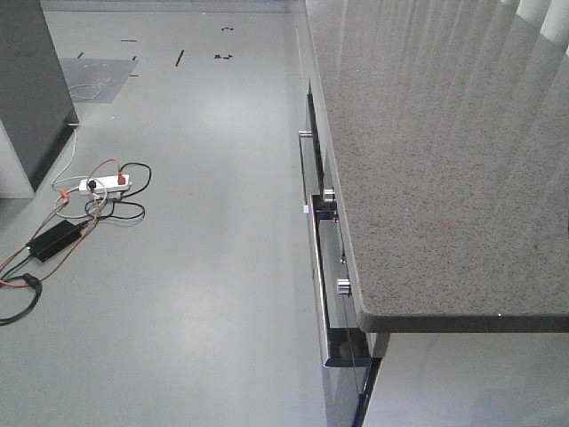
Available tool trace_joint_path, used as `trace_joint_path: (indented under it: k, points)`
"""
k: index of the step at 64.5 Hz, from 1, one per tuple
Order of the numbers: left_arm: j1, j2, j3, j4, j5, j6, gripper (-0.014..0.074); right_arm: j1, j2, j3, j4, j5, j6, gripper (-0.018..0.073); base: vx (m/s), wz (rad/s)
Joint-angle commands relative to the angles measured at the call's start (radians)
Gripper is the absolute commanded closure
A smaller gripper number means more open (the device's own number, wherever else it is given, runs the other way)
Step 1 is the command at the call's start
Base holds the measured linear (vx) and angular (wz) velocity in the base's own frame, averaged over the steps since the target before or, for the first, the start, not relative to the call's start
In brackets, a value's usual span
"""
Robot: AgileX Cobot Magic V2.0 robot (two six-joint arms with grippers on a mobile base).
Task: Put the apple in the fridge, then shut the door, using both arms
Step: 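Close the right gripper on the apple and lift it, then turn the base away from the counter holding the apple in the right gripper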
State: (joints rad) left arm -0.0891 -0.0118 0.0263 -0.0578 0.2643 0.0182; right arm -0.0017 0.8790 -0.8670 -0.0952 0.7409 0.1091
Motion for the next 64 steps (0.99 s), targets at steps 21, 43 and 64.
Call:
trace_joint_path:
  k: [21, 43, 64]
  points:
    - [-0.005, -0.014, 0.019, -0.006, -0.071, -0.007, 0.0601, -0.003, -0.297, 0.140, 0.030, 0.032, -0.008, 0.0459, 0.00, 0.00]
    - [-0.005, -0.014, 0.019, -0.006, -0.071, -0.007, 0.0601, -0.003, -0.363, 0.162, 0.028, 0.044, -0.009, 0.0459, 0.00, 0.00]
    - [-0.005, -0.014, 0.019, -0.006, -0.071, -0.007, 0.0601, -0.004, -0.363, 0.162, 0.028, 0.035, -0.008, 0.0459, 0.00, 0.00]
